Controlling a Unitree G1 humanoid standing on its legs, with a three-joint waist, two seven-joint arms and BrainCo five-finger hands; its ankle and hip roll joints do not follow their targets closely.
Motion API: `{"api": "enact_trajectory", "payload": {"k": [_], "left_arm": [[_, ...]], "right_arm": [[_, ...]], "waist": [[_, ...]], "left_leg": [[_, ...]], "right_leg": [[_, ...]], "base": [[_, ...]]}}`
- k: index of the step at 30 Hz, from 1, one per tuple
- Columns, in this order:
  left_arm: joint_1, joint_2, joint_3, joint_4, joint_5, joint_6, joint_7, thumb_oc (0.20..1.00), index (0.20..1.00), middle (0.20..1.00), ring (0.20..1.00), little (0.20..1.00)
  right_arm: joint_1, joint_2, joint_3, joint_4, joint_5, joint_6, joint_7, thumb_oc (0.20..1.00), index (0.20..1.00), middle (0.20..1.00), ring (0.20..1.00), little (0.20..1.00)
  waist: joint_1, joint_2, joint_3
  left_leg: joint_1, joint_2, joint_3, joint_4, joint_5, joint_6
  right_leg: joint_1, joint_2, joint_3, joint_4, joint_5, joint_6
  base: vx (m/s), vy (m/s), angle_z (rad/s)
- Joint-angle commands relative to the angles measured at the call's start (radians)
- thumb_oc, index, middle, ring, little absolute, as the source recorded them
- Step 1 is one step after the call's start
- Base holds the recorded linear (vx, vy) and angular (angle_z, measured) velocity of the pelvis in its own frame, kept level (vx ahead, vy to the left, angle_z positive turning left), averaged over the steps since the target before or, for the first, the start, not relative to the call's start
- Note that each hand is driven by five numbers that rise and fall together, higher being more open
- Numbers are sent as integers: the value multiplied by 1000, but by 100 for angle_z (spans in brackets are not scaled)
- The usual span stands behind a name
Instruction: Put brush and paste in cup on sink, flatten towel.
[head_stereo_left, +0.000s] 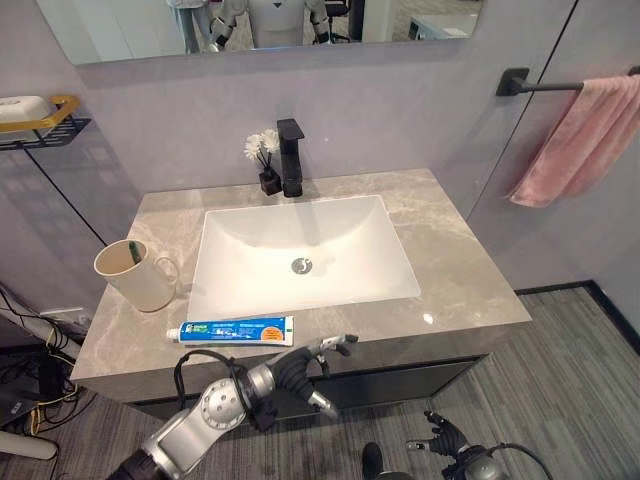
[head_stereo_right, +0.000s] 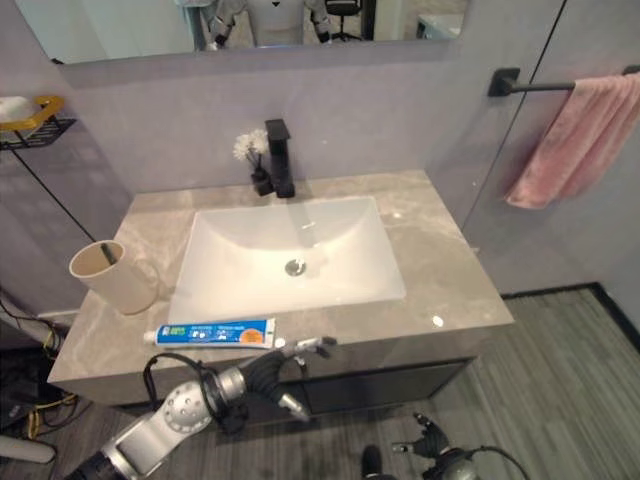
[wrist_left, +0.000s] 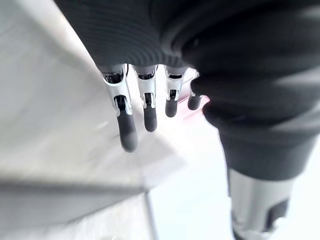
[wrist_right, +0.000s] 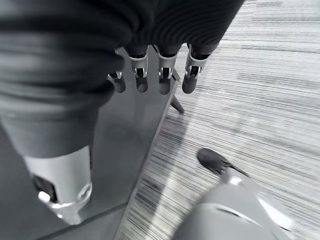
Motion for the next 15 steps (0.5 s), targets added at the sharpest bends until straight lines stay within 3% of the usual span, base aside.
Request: {"api": "enact_trajectory", "payload": {"k": [1,5,8,14,15], "left_arm": [[-133,-15,95,-72,-175,-47,73,1000,1000,1000,1000,1000],[-184,1,160,-185,-136,-83,129,1000,1000,1000,1000,1000],[-251,53,263,-189,-55,-111,229,1000,1000,1000,1000,1000],[-154,264,424,-103,34,-113,265,1000,1000,1000,1000,1000],[-91,350,478,-76,21,-124,251,1000,1000,1000,1000,1000]], "right_arm": [[-52,3,14,-18,-9,-17,4,1000,1000,1000,1000,1000],[-56,10,19,-8,-11,-16,-2,1000,1000,1000,1000,1000],[-45,3,8,-20,6,-19,-6,1000,1000,1000,1000,1000],[0,-12,-42,-17,21,-18,7,1000,1000,1000,1000,1000],[24,-21,-60,-21,27,-22,13,1000,1000,1000,1000,1000]], "waist": [[-26,-5,23],[-17,-9,19],[-8,-9,5],[6,0,1],[7,4,1]], "left_leg": [[-30,27,-18,6,65,-26],[-24,24,-23,6,63,-25],[-17,26,-22,6,64,-29],[-10,30,-22,6,65,-39],[-8,31,-18,6,64,-42]], "right_leg": [[73,-66,23,99,-22,67],[83,-67,24,86,-19,68],[100,-65,15,64,-19,70],[121,-60,5,43,-24,63],[124,-60,5,34,-18,64]], "base": [[0,0,0],[5,-4,-1],[23,-21,0],[2,-3,1],[0,0,0]]}}
